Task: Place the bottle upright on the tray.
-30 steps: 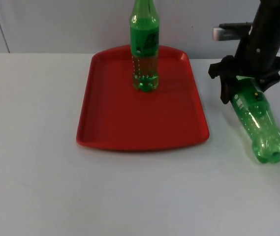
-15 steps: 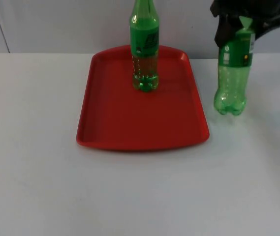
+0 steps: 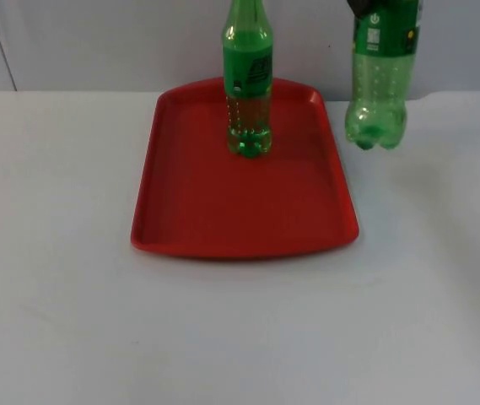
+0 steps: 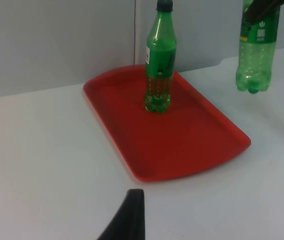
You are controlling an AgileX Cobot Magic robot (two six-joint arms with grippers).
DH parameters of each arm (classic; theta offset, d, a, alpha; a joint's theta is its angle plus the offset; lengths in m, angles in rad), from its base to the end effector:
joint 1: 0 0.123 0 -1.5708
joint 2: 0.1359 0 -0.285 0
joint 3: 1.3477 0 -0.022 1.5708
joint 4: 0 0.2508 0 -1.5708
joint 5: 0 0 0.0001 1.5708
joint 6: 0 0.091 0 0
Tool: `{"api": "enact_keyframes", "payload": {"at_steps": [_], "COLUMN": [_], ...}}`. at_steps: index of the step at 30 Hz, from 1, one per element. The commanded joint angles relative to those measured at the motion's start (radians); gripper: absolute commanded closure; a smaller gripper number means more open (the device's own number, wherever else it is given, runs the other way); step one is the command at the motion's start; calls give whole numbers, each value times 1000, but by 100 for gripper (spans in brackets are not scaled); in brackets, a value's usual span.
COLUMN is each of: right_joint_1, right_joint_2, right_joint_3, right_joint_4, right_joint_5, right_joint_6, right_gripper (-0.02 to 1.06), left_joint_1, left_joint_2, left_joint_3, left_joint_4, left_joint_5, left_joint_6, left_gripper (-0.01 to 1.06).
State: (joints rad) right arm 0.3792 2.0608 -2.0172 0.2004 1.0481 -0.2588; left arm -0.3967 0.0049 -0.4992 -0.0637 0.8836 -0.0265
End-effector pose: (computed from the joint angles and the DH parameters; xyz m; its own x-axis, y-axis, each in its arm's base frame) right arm 0.4264 0.1868 0.3116 -0.6989 -0.4451 -0.5599 -0.5686 0.8206 0.0575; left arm 0.0002 -0.0049 0.2921 -0.3016 0.0539 -0.9519 0.4100 0.9087 -0.0784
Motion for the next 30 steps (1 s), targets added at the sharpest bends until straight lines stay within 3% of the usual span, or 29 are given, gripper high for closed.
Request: {"api": "enact_keyframes", "payload": {"at_steps": [1,20,25,26,30], "right_joint_1": [27,193,256,256,294], "right_joint_2": [-22,-33,-33,-33,-33], "right_joint_3": [-2,-2,58,58,195], "right_joint_4": [20,8,6,6,7], "right_joint_5": [-5,-107,-287,-287,-540], "right_joint_6": [-35,-56,-75,-75,-100], "right_gripper": [105,105,105,105,105], "left_joint_1": [2,2,2,2,2], "left_joint_2": [-5,-5,-5,-5,-5], "left_joint_3": [4,4,4,4,4], "left_joint_4": [4,4,4,4,4], "left_joint_5": [-5,-5,-5,-5,-5], "left_joint_6": [-6,-6,-6,-6,-6], "left_gripper": [14,14,14,14,14]}}
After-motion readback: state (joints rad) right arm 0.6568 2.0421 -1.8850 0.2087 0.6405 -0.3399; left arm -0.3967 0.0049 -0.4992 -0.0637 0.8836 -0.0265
